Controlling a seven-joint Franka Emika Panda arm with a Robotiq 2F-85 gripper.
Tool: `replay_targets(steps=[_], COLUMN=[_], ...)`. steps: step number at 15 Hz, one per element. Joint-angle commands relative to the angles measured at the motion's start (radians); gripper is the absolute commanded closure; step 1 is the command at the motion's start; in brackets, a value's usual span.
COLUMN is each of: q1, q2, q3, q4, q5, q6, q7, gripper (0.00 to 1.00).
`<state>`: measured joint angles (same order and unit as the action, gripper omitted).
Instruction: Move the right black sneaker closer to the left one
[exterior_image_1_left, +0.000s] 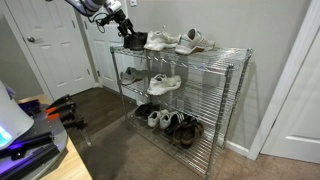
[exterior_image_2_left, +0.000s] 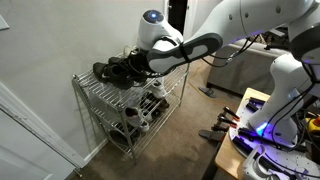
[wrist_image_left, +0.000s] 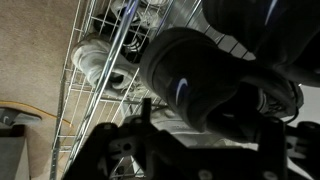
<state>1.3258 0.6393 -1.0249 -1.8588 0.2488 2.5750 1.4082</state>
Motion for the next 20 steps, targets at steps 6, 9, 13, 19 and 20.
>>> replay_targets(steps=[6, 9, 13, 19, 20], q1=[0.080, 0.078, 0.012, -0.257, -0.268], q2=[-0.334, -0.430, -0.540, -0.572, -0.578], q3=[-0.003, 0.010, 0.092, 0.382, 0.393], q4=[-0.192, -0.230, -0.266, -0.257, -0.260], q5=[-0.378, -0.511, -0.692, -0.770, -0.768], q6=[0.072, 0.070, 0.055, 0.004, 0.005], q7=[0.166, 0.238, 0.358, 0.400, 0.397], gripper=[0.00, 0.00, 0.00, 0.00, 0.00])
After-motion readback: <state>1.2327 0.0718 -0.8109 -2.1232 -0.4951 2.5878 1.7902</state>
